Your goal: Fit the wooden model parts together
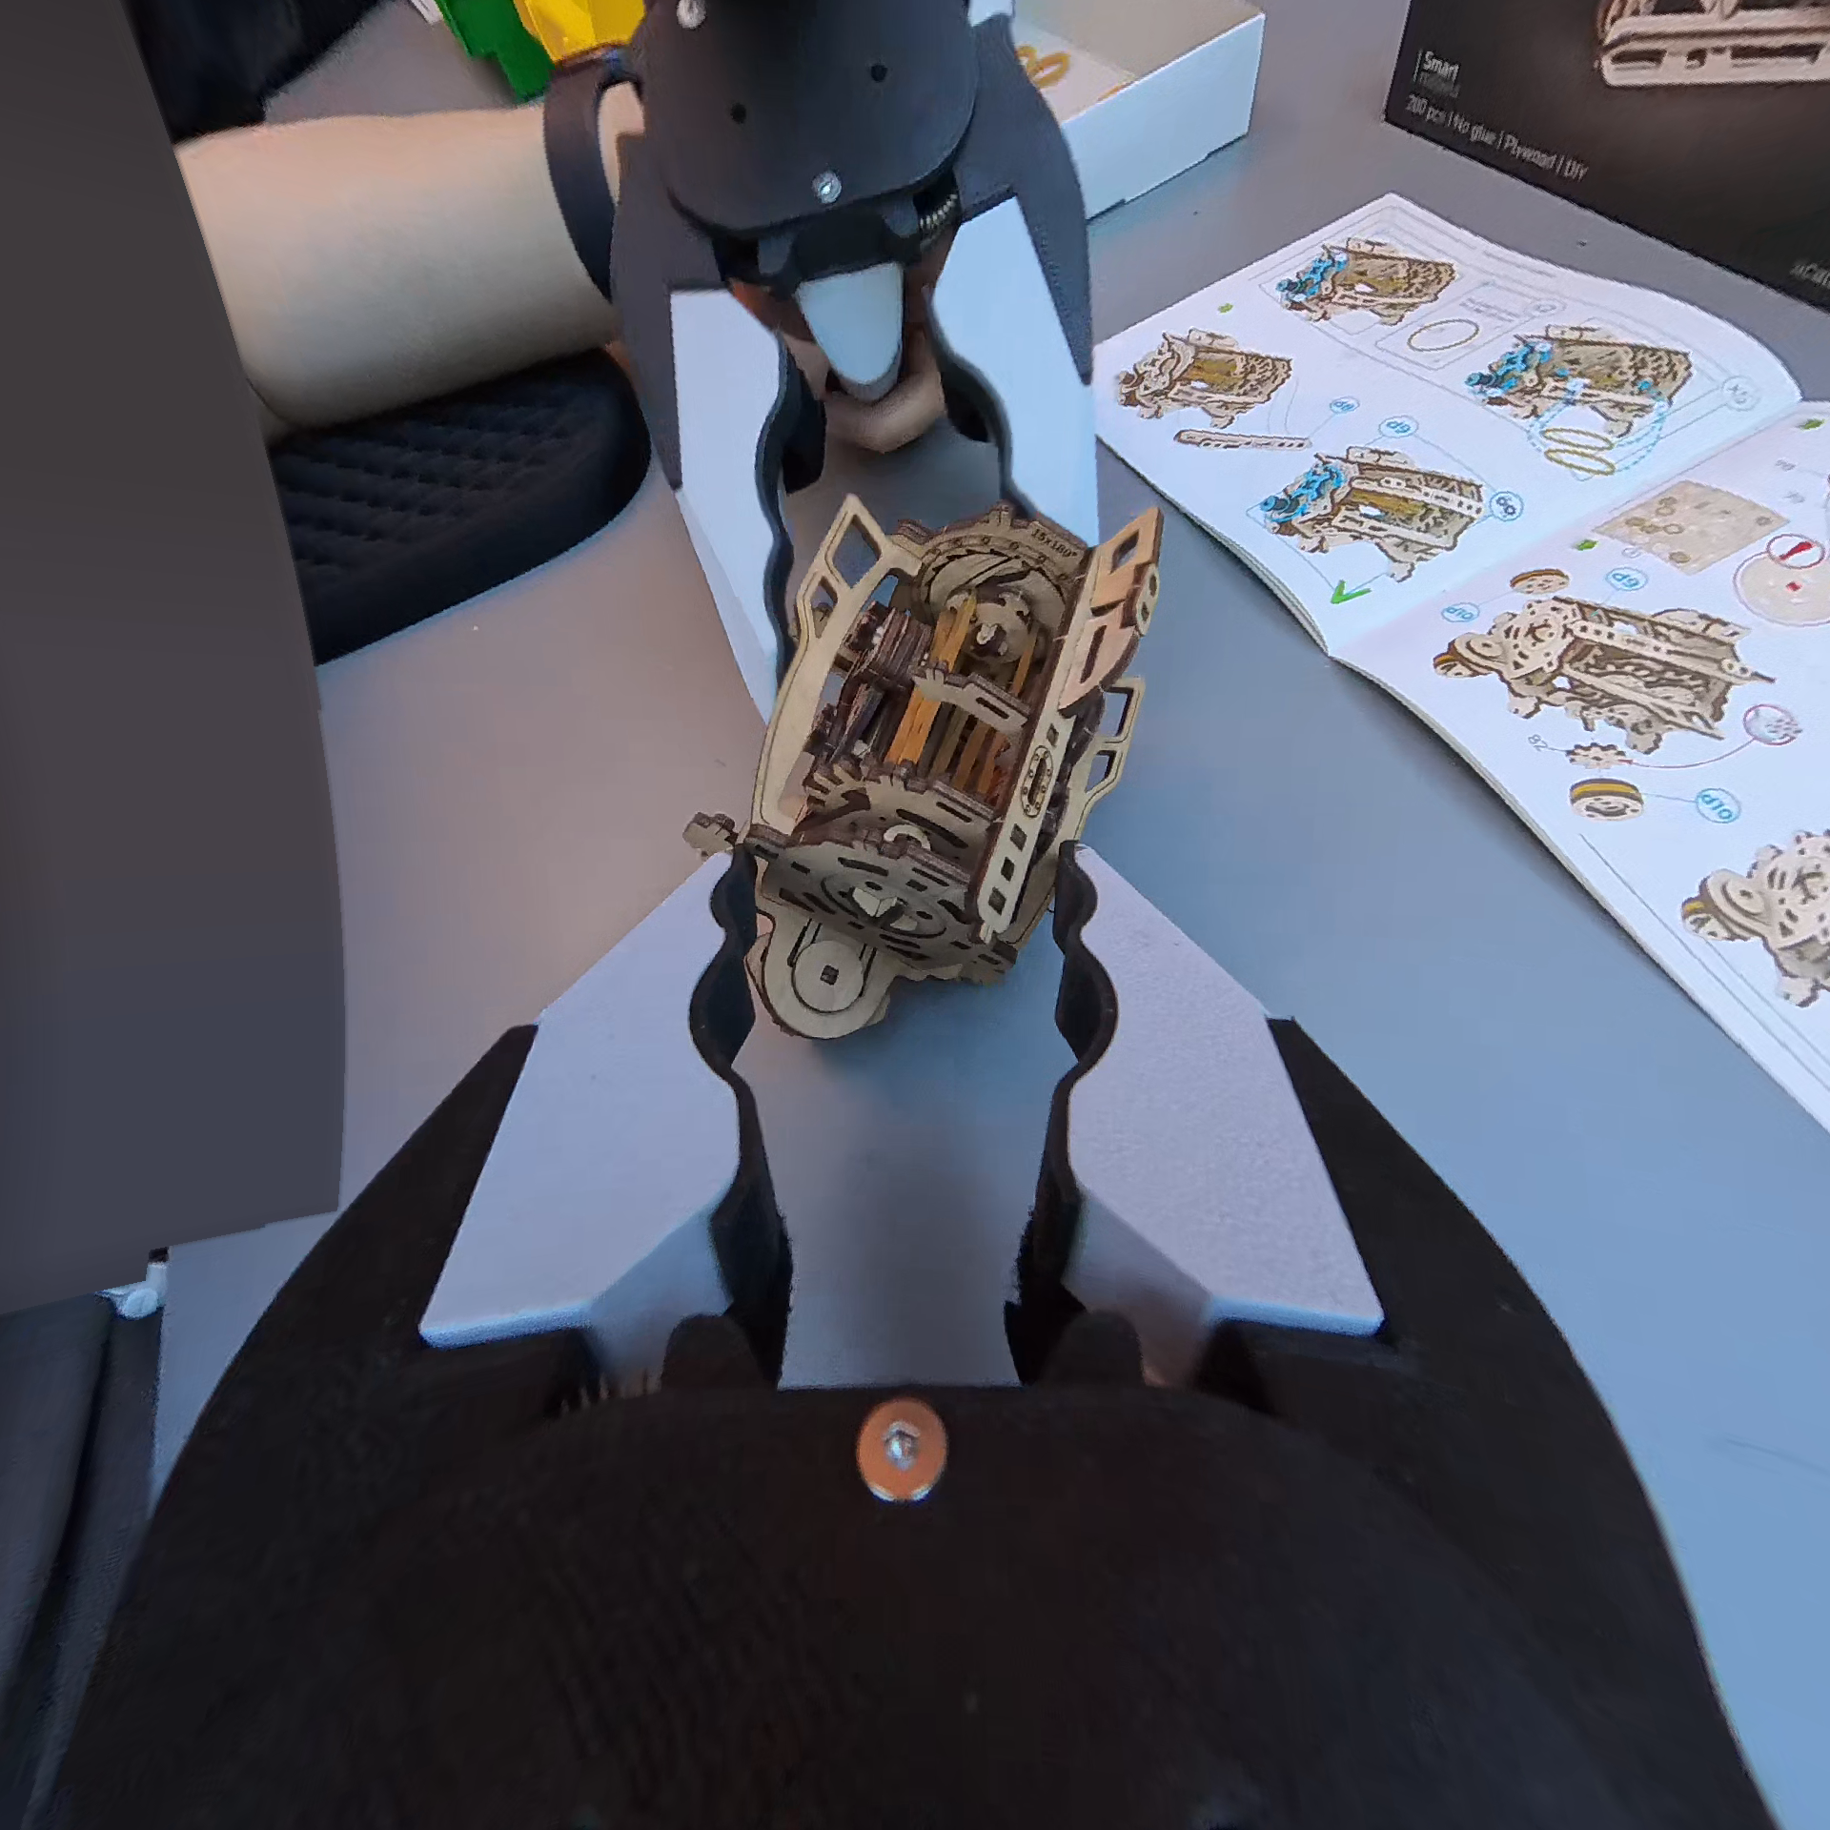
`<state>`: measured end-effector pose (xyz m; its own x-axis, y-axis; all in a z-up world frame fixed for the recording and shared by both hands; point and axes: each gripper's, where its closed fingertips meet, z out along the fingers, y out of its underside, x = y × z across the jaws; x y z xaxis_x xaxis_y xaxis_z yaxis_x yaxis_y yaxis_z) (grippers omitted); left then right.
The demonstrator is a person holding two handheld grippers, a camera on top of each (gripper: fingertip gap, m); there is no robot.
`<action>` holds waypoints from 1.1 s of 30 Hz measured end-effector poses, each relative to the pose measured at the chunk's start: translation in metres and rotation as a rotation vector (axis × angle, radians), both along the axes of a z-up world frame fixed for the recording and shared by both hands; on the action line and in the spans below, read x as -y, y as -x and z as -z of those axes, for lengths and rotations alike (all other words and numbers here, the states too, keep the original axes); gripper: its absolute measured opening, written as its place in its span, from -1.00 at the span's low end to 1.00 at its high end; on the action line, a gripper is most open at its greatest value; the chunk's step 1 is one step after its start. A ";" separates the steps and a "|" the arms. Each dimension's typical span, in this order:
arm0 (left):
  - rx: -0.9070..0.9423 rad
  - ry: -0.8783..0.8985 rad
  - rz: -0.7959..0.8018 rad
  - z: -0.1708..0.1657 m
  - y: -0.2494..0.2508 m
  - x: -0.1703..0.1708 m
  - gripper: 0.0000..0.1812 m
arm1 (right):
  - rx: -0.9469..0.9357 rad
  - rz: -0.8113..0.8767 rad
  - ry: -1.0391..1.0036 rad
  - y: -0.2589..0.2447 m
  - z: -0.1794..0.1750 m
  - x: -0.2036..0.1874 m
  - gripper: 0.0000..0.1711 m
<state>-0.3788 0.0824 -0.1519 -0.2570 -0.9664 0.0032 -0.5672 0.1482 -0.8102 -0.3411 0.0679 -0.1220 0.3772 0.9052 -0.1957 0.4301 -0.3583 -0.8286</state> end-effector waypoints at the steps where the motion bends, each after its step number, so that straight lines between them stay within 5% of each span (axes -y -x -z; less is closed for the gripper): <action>1: 0.009 -0.020 -0.001 -0.001 -0.003 0.000 -0.26 | -0.031 0.006 0.037 -0.001 0.000 -0.001 -0.31; 11: 0.096 0.020 -0.060 -0.016 -0.010 -0.008 -0.35 | -0.332 0.023 0.456 -0.004 -0.012 -0.013 -0.31; 33: 0.093 -0.089 -0.017 -0.011 -0.007 -0.005 -0.29 | -0.246 0.007 0.327 0.002 -0.008 -0.003 -0.32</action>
<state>-0.3720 0.0878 -0.1412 -0.2358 -0.9661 -0.1054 -0.4931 0.2124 -0.8436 -0.3427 0.0713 -0.1141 0.2894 0.7778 -0.5580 0.2301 -0.6224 -0.7482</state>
